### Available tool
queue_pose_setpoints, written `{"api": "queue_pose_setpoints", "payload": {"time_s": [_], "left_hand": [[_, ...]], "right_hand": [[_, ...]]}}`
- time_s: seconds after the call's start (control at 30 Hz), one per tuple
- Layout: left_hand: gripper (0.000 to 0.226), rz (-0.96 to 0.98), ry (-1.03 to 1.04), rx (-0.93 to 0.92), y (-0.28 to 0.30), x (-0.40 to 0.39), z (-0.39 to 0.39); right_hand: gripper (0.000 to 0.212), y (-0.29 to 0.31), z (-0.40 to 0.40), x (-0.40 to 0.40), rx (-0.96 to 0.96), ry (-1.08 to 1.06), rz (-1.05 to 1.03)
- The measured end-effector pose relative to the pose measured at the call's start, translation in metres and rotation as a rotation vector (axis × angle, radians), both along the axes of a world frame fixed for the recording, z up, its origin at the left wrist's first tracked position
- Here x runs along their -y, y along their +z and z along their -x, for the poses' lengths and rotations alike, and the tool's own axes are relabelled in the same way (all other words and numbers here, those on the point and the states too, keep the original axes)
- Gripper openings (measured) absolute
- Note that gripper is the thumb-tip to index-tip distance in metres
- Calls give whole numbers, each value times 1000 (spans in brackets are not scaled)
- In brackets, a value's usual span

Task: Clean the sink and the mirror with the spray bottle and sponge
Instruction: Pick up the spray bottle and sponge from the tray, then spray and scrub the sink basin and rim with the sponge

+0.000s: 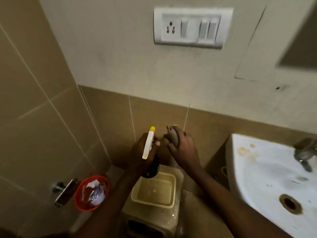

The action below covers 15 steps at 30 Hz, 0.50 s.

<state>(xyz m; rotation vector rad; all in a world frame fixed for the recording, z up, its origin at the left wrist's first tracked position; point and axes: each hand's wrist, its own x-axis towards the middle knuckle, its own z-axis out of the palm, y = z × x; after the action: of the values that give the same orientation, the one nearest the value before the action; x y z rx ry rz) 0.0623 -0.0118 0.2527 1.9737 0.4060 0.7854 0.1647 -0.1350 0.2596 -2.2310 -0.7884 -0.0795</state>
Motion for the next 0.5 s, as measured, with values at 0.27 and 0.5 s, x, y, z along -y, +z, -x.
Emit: {"api": "queue_pose_setpoints", "payload": {"time_s": [0.27,0.5], "left_hand": [[10,-43,-88,145,149,38,6],[9,-116,-189,174,219,108,4]], "right_hand": [[55,155,10,43,92,-113,-365],[44,217,16,142,78,-260,-490]]}}
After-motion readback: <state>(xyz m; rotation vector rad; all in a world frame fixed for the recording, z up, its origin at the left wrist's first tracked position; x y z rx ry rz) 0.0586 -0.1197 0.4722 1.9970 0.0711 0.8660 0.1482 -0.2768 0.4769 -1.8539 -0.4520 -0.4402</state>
